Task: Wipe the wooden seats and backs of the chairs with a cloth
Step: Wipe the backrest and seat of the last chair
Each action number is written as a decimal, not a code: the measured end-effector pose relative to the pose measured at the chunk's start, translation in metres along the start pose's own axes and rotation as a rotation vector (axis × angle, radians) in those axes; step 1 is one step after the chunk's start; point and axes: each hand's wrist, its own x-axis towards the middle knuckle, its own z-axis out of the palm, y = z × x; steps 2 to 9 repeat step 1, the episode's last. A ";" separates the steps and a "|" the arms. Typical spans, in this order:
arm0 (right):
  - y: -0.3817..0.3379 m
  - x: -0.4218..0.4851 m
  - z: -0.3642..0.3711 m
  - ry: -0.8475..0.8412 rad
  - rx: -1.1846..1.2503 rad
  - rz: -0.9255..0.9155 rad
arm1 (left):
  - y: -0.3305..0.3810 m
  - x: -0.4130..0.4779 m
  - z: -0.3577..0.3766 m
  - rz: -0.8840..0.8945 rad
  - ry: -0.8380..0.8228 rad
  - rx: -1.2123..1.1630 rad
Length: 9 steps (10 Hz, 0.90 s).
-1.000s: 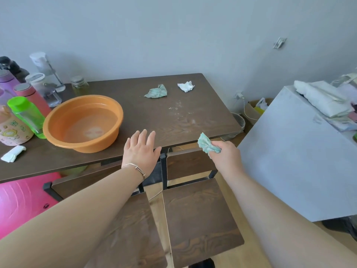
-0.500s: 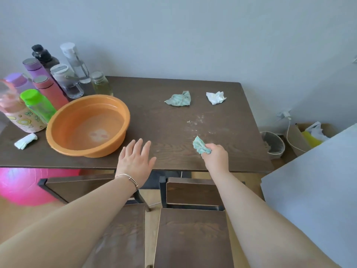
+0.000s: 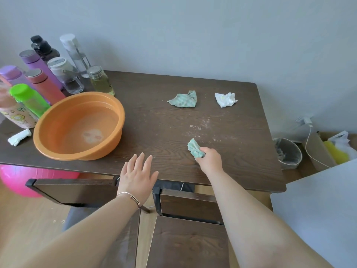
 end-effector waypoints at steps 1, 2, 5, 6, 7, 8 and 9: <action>-0.005 -0.002 -0.009 0.011 -0.057 -0.035 | 0.008 0.002 -0.006 -0.012 0.008 0.007; -0.005 -0.002 -0.009 0.011 -0.057 -0.035 | 0.008 0.002 -0.006 -0.012 0.008 0.007; -0.005 -0.002 -0.009 0.011 -0.057 -0.035 | 0.008 0.002 -0.006 -0.012 0.008 0.007; -0.005 -0.002 -0.009 0.011 -0.057 -0.035 | 0.008 0.002 -0.006 -0.012 0.008 0.007; -0.005 -0.002 -0.009 0.011 -0.057 -0.035 | 0.008 0.002 -0.006 -0.012 0.008 0.007; -0.005 -0.002 -0.009 0.011 -0.057 -0.035 | 0.008 0.002 -0.006 -0.012 0.008 0.007; -0.005 -0.002 -0.009 0.011 -0.057 -0.035 | 0.008 0.002 -0.006 -0.012 0.008 0.007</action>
